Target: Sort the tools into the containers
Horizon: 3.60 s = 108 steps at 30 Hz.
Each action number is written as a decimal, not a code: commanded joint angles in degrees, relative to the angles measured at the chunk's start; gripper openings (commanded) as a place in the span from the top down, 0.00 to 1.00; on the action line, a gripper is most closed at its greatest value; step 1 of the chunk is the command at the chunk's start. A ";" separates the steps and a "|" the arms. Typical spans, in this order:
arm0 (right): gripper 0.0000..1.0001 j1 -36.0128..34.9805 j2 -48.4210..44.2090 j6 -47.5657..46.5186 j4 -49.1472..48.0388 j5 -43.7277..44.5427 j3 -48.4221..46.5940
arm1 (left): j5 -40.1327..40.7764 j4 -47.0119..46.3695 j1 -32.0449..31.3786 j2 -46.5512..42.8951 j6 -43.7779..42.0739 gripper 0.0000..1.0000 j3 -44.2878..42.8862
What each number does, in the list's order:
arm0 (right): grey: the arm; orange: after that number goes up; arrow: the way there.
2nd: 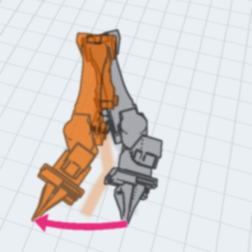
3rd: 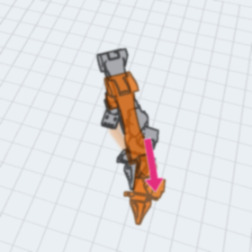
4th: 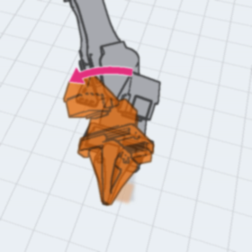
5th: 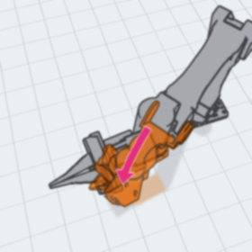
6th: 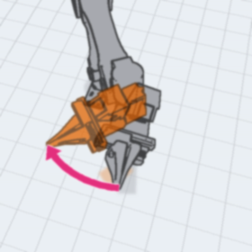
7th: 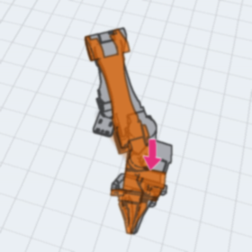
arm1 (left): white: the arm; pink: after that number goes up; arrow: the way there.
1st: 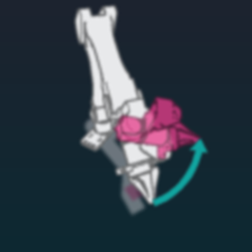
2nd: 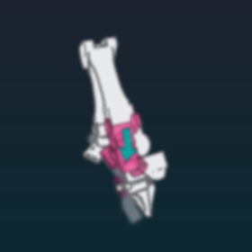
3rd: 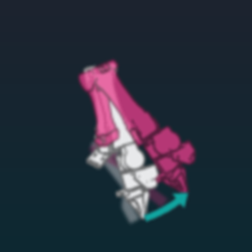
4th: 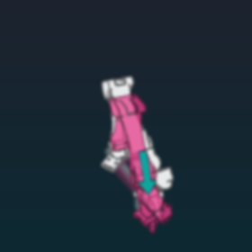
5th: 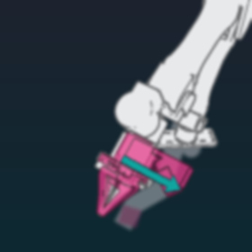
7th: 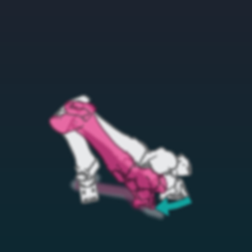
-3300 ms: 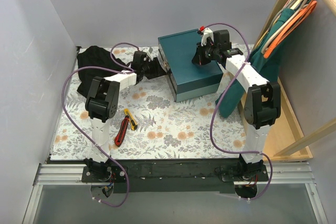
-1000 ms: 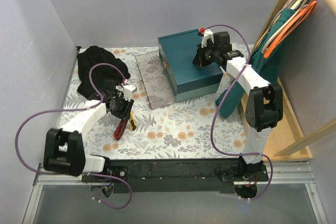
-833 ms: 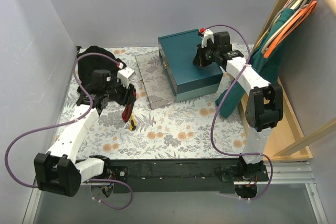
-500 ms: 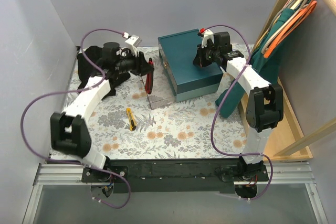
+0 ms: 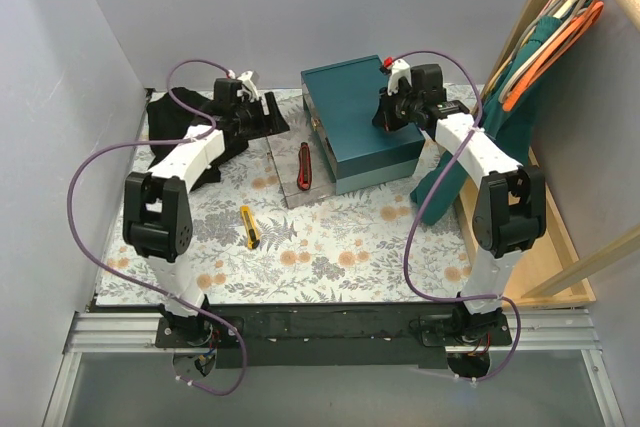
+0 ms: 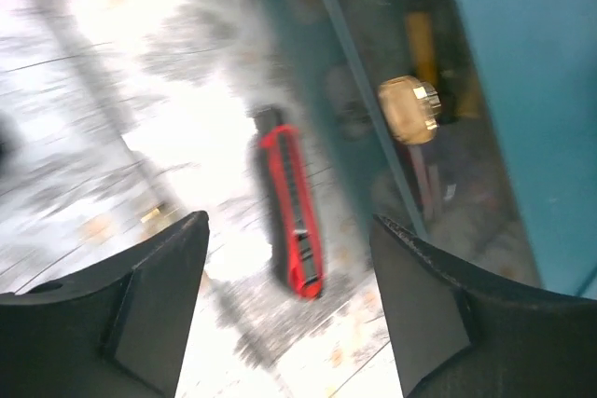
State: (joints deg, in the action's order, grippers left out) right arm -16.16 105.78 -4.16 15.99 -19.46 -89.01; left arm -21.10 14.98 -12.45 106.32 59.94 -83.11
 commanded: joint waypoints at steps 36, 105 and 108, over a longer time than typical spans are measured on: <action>0.99 2.45 -0.75 -1.46 11.35 3.38 8.33 | 5.20 37.06 -2.05 -4.37 -18.63 0.48 20.35; 0.99 2.80 -3.21 -3.39 9.24 6.10 -0.87 | -16.86 1.91 1.99 -4.90 -13.37 1.00 14.12; 0.99 2.80 -1.81 -5.50 8.62 7.76 -5.72 | -18.01 -0.74 1.11 -3.49 -11.43 1.00 13.68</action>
State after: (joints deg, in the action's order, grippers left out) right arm -14.15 101.97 -6.74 21.19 -15.57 -88.05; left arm -34.57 22.70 -10.28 102.76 46.09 -69.32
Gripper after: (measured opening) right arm 0.021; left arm 0.009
